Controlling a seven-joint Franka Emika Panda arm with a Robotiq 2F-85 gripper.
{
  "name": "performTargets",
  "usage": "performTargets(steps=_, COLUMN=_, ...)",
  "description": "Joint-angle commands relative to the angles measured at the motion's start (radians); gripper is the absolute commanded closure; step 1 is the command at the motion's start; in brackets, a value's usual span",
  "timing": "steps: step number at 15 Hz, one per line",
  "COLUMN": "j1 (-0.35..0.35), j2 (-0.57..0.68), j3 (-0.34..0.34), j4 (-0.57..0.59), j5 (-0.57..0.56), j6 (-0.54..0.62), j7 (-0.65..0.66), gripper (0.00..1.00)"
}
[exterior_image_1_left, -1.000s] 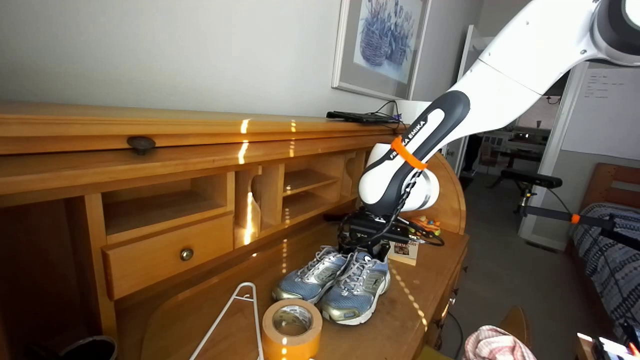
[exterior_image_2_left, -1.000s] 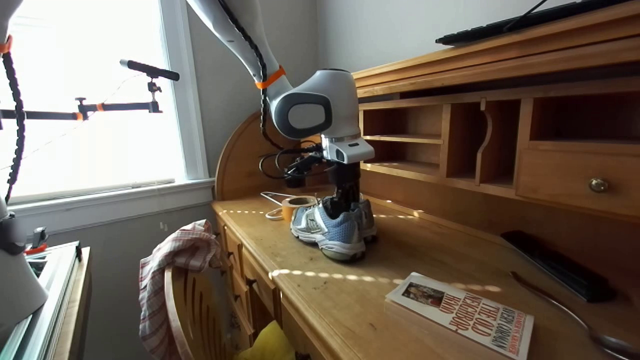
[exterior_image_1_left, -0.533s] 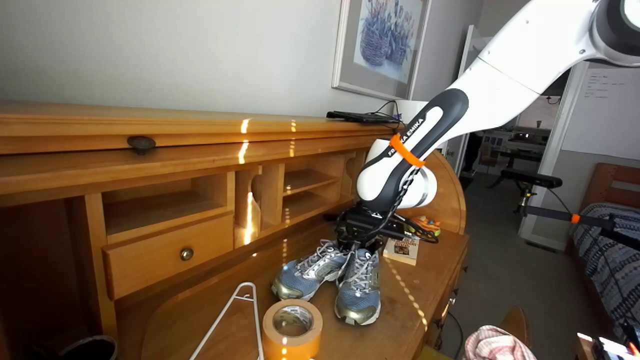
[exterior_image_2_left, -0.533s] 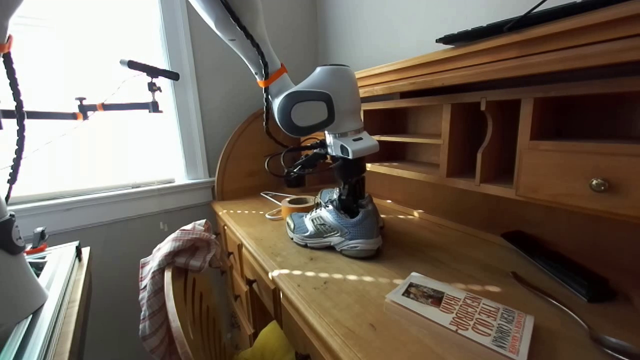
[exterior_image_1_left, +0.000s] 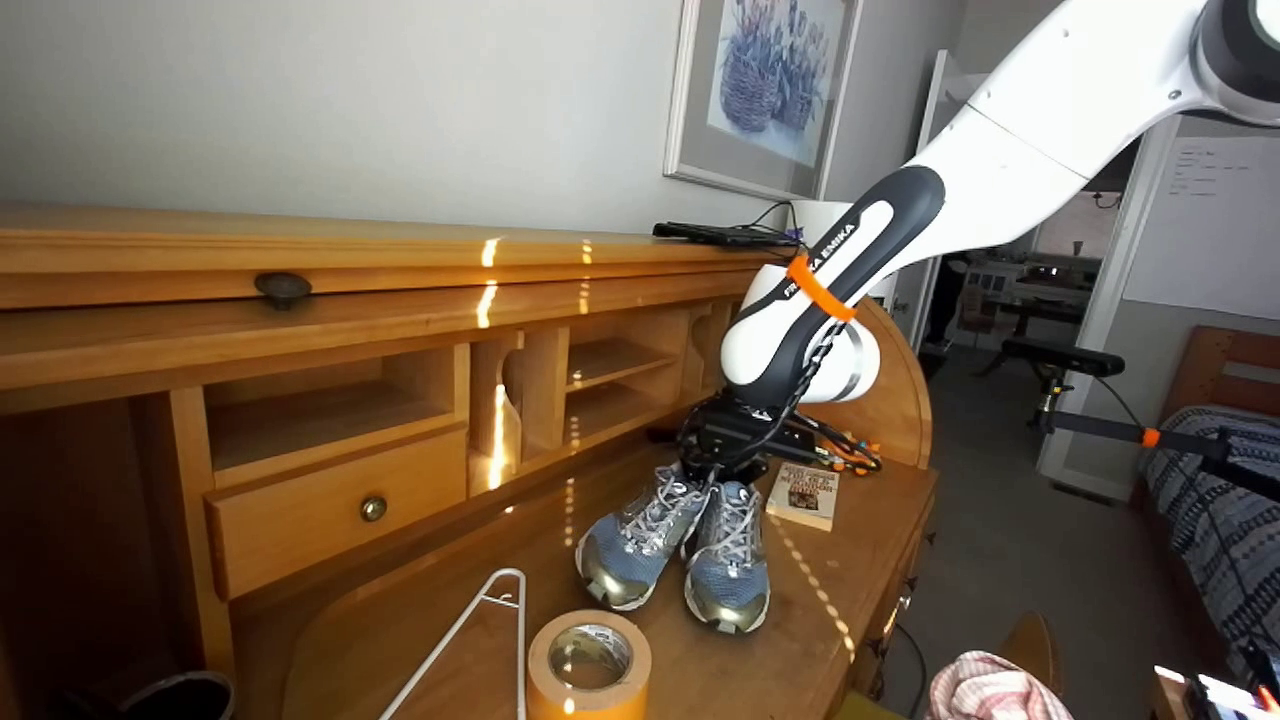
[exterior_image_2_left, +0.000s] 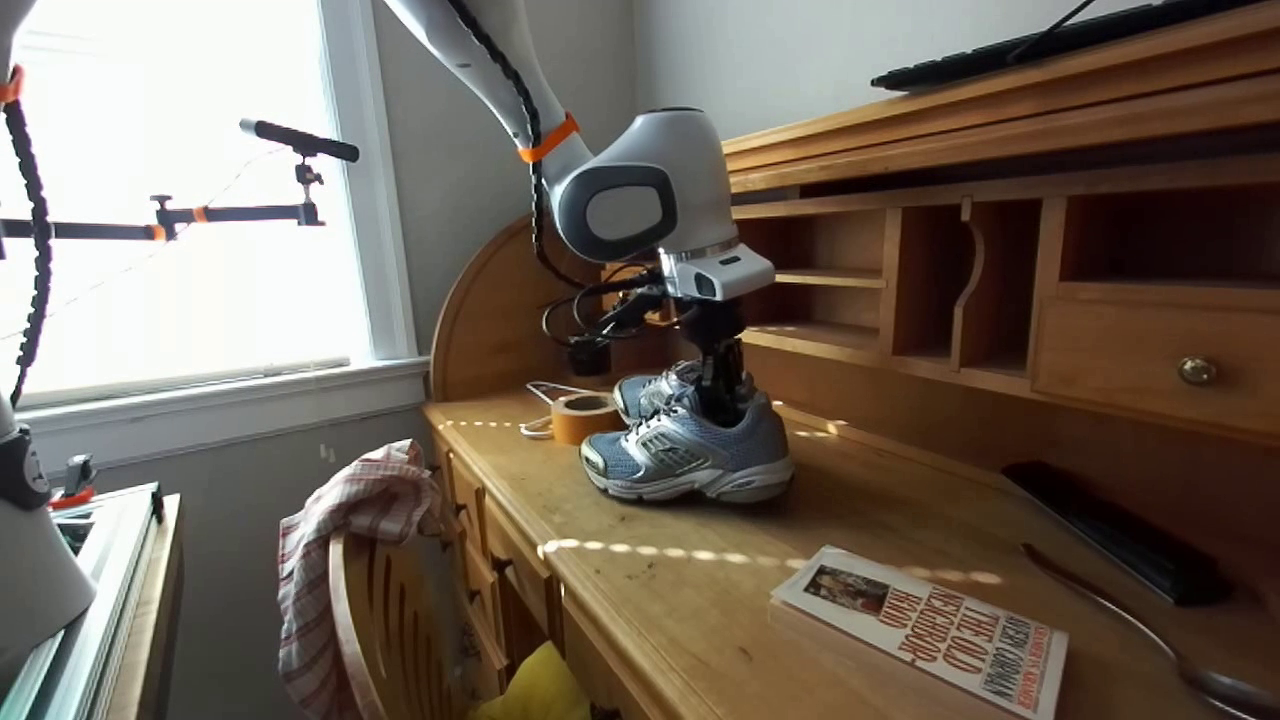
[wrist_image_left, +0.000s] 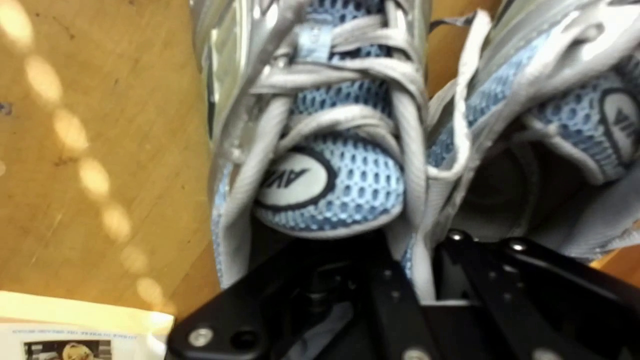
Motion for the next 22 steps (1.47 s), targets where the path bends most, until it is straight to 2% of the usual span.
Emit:
performTargets(steps=1, j1=-0.012, j2=-0.072, j3=-0.007, j4=-0.035, j5=-0.007, j6=-0.023, j7=-0.085, gripper=0.96)
performTargets(steps=11, j1=-0.012, j2=-0.093, j3=0.005, j4=-0.030, j5=-0.185, j6=-0.314, j7=-0.376, gripper=0.95)
performTargets(steps=18, j1=-0.016, j2=-0.043, j3=0.111, j4=-0.032, j5=-0.200, j6=-0.351, j7=-0.605, gripper=0.95)
performTargets(steps=22, j1=0.006, j2=-0.033, j3=0.149, j4=-0.043, j5=-0.216, j6=-0.318, j7=-0.669, gripper=0.95)
